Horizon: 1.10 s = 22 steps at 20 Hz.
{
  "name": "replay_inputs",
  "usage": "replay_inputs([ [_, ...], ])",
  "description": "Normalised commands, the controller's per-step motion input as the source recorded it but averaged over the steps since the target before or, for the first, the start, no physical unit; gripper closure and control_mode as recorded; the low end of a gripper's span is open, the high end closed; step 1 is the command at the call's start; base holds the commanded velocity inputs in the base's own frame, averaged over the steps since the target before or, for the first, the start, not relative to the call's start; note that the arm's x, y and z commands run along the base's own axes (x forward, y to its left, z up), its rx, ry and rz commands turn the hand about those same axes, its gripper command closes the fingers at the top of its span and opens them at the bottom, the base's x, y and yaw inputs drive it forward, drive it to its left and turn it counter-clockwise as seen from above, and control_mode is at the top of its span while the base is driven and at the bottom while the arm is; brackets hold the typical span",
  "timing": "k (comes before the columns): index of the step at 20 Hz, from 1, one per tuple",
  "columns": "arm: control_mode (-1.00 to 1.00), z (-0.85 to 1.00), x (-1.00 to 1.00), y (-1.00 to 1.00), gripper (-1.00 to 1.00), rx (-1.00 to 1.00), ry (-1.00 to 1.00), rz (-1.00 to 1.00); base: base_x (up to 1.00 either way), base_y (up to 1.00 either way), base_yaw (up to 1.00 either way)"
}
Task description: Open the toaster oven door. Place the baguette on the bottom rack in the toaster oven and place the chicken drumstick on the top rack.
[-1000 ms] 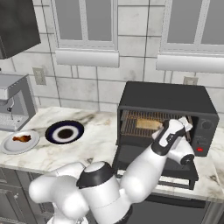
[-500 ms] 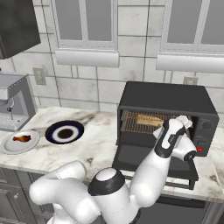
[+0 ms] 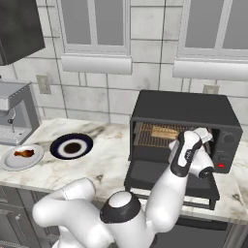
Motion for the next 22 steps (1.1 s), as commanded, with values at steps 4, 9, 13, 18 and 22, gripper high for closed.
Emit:
replay_inputs([
  [4,-1.00,0.00,0.02,0.00,1.00,0.04,0.00,0.01,0.00,0.00,0.00],
  [9,-1.00,0.00,-0.23,-0.08,1.00,0.04,0.00,0.05,0.00,0.00,0.00],
  [13,-1.00,0.00,-0.59,-0.28,1.00,0.00,0.00,0.10,0.00,0.00,0.00],
  [18,-1.00,0.00,-0.92,-0.31,1.00,-0.01,-0.01,0.15,0.00,0.00,0.00],
  [22,-1.00,0.00,-0.96,-0.17,1.00,-0.12,-0.03,0.24,0.00,0.00,0.00],
])
